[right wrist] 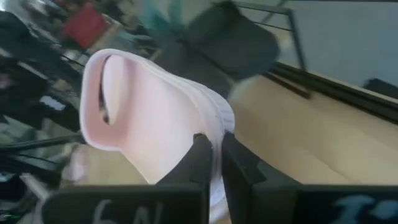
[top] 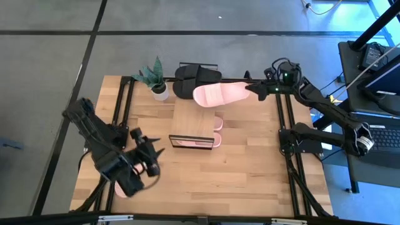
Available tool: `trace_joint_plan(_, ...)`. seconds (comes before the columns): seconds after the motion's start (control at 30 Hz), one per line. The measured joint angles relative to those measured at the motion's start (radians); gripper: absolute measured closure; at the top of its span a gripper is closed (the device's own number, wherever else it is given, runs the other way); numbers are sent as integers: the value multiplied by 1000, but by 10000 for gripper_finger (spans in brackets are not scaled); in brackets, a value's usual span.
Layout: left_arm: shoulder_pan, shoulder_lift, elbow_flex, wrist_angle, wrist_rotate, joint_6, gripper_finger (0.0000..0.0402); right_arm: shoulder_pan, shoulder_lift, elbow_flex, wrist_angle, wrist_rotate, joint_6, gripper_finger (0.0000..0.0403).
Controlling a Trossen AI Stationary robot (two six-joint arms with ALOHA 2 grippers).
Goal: Pick and place slides into the shelf
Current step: Put the pink slide under the shelf
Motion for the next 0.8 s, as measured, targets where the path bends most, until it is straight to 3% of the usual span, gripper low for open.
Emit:
trace_joint_plan(0.13, 11, -166, -210, 161, 56, -12, 225, -41, 0, -1, -20, 5, -20, 381)
trace_joint_plan(0.27, 54, -320, -426, 409, 126, 73, 225, -90, -12, -1, -4, -3, -19, 381)
trace_joint_plan(0.53, 184, -559, -800, 986, 396, 431, 225, -188, -16, -1, -55, 11, -16, 381)
trace_joint_plan(0.8, 302, -755, -1037, 1351, 667, 717, 225, -281, -39, -1, -157, 27, -58, 381)
